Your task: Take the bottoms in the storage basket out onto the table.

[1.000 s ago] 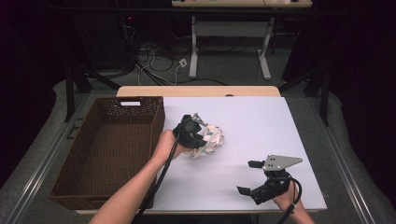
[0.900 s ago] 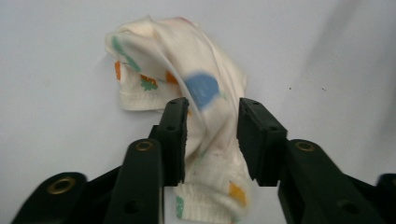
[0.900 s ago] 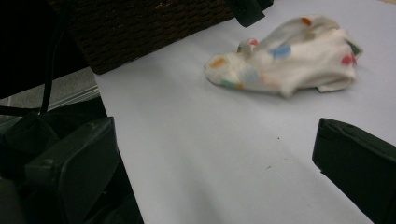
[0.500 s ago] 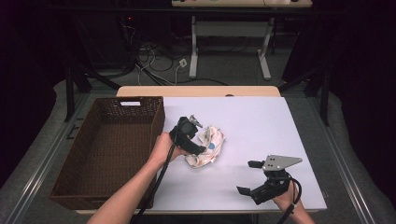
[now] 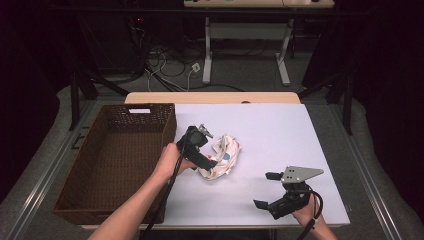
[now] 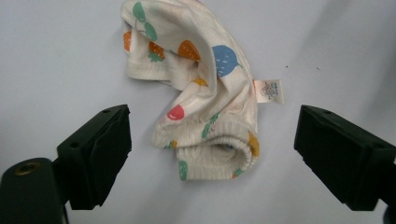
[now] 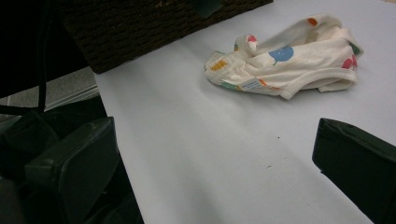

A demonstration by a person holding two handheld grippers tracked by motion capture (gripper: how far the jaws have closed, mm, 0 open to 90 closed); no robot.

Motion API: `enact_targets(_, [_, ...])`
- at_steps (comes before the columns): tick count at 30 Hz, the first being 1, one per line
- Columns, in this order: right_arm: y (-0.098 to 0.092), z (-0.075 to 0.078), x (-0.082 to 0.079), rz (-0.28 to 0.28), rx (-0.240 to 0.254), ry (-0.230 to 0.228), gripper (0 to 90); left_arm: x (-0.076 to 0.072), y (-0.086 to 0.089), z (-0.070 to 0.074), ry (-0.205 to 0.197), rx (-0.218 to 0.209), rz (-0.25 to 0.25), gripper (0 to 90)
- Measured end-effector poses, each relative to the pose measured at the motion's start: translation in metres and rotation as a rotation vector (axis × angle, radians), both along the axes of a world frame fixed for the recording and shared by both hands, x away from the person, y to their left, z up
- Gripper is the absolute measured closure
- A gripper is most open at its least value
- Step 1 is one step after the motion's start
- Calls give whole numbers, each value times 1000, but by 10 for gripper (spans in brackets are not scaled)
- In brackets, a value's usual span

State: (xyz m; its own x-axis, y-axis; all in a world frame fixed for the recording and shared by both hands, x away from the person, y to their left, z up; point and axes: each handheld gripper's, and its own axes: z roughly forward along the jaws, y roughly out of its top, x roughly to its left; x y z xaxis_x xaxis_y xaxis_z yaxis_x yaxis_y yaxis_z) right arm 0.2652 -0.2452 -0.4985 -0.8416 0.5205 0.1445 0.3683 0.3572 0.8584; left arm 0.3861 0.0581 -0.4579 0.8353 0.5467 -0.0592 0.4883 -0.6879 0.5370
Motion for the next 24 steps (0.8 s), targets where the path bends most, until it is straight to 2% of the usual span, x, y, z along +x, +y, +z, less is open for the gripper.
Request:
enact_targets(5, [0,0,0,5,-5,5,0,-4,5,3,-10,19,-2,63])
enact_targets(14, [0,0,0,0,-4,1,0,-12,19,8,-1,37,5,18])
enact_targets(24, [1,-1,0,-2,0,-1,0,-21,34,15,-12,29,15,2])
